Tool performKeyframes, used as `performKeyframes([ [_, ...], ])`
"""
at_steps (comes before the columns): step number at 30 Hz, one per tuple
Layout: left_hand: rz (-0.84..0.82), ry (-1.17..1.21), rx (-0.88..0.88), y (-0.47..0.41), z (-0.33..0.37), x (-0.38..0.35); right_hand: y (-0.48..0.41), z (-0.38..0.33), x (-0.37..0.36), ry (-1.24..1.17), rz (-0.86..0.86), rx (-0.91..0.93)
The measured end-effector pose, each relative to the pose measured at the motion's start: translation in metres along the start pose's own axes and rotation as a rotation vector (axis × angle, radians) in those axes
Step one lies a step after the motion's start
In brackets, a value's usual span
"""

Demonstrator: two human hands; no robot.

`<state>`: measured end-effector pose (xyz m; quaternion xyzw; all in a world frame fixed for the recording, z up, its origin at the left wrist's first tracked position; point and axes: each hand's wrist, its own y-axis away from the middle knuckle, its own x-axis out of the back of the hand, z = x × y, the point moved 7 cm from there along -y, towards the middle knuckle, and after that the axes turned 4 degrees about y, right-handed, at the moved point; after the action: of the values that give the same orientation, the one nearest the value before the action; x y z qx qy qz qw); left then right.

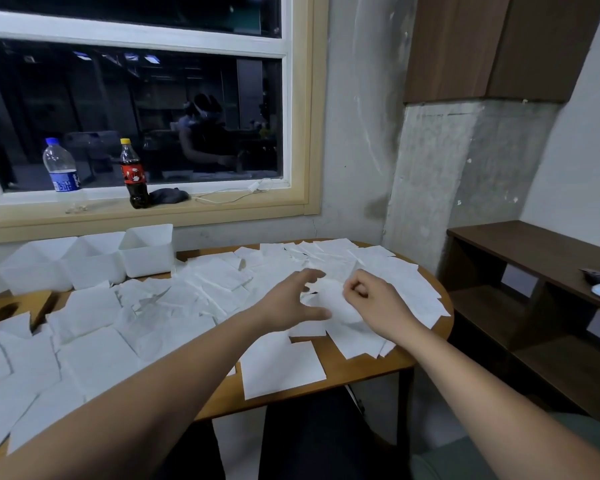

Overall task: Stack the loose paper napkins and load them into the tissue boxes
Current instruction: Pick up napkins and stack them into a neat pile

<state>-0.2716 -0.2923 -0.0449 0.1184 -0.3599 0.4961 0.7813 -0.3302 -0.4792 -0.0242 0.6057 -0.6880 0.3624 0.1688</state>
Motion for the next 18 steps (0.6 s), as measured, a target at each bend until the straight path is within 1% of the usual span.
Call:
performKeyframes([
  [4,-0.024,0.176,0.096,0.005,0.002,0.013,0.002,-0.010,0.006,-0.146,-0.006,-0.005],
  [8,-0.028,0.277,0.183,0.016,-0.013,0.029,0.007,-0.002,-0.001,-0.282,0.001,-0.135],
  [10,-0.042,0.262,0.208,0.023,-0.020,0.035,0.013,0.003,-0.010,-0.309,-0.027,-0.200],
  [13,-0.078,0.215,0.235,0.035,-0.033,0.038,0.026,0.008,-0.034,-0.336,-0.125,-0.260],
  [16,-0.129,0.149,0.262,0.046,-0.047,0.033,0.035,0.015,-0.056,-0.256,-0.150,-0.267],
  [18,-0.151,0.060,0.266,0.050,-0.055,0.028,0.039,0.018,-0.069,-0.229,-0.186,-0.268],
])
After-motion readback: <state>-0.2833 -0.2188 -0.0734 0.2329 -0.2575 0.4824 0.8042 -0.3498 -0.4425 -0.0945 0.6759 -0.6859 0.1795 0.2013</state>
